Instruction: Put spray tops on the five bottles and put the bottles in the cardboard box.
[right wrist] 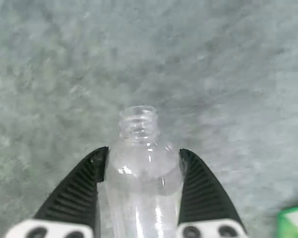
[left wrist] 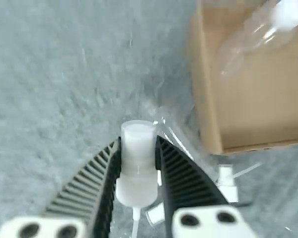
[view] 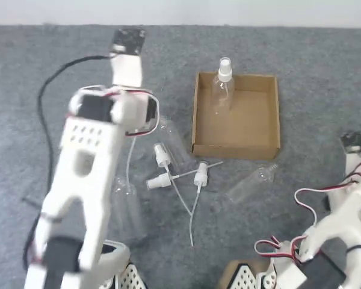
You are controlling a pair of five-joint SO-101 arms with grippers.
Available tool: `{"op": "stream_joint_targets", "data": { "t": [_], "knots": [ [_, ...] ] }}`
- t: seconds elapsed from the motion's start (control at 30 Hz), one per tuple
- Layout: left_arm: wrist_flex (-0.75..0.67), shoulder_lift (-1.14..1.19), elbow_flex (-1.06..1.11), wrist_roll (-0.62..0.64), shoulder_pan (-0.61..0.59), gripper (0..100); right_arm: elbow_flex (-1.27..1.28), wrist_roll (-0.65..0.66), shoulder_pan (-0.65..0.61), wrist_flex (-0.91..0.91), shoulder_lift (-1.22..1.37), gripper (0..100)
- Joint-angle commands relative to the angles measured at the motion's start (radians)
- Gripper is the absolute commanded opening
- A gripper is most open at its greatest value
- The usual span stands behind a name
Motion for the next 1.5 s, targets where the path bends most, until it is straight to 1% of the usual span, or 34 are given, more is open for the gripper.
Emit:
{"op": "stream_joint_targets", "data": {
  "t": [0.0, 0.1, 0.13, 0.2, 0.33, 0.43, 0.5, 0.63, 0.7, 0.77, 0.87, 0.93, 1.0, 1.1, 1.17, 1.3, 1.47],
  "knots": [
    [0.021, -0.212, -0.048, -0.043, -0.005, 5, -0.180, 0.009, -0.022, -0.007, -0.062, 0.7],
    [0.020, -0.319, -0.048, -0.068, -0.005, 5, -0.262, 0.005, -0.079, -0.004, -0.065, 0.7],
    [0.021, -0.350, -0.048, -0.068, -0.005, 5, -0.279, -0.015, -0.113, -0.004, -0.077, 0.7],
    [0.026, -0.402, -0.048, -0.066, -0.005, 5, -0.302, -0.098, -0.186, -0.005, -0.122, 0.7],
    [0.058, -0.468, -0.051, -0.066, -0.003, 5, -0.311, -0.313, -0.403, -0.005, -0.283, 0.7],
    [0.066, -0.514, -0.054, -0.063, -0.003, 5, -0.270, -0.411, -0.613, -0.005, -0.418, 0.7],
    [0.052, -0.555, -0.054, -0.061, -0.003, 5, -0.221, -0.425, -0.786, -0.013, -0.504, 0.8],
    [0.028, -0.624, -0.054, -0.061, -0.003, 5, -0.124, -0.385, -1.110, -0.013, -0.651, 0.7],
    [0.028, -0.647, -0.056, -0.058, -0.003, 5, -0.094, -0.344, -1.227, -0.015, -0.707, 0.7],
    [0.008, -0.666, -0.054, -0.018, -0.003, 5, -0.069, -0.342, -1.308, -0.016, -0.746, 0.7],
    [-0.052, -0.690, -0.054, 0.060, -0.003, 5, 0.015, -0.454, -1.402, -0.093, -0.797, 0.7],
    [-0.092, -0.710, -0.051, 0.100, -0.003, 5, 0.103, -0.534, -1.443, -0.202, -0.829, 0.7],
    [-0.120, -0.738, -0.050, 0.138, -0.003, 5, 0.198, -0.580, -1.478, -0.317, -0.865, 0.6],
    [-0.149, -0.786, -0.048, 0.189, -0.003, 5, 0.322, -0.601, -1.546, -0.453, -0.912, 0.6],
    [-0.181, -0.806, -0.048, 0.199, -0.003, 5, 0.382, -0.605, -1.595, -0.504, -0.938, 0.6],
    [-0.241, -0.818, -0.005, 0.201, -0.002, 5, 0.445, -0.603, -1.662, -0.513, -0.995, 0.6],
    [-0.333, -0.821, 0.151, 0.203, 0.003, 5, 0.473, -0.603, -1.675, -0.512, -1.067, 0.6]
  ]
}}
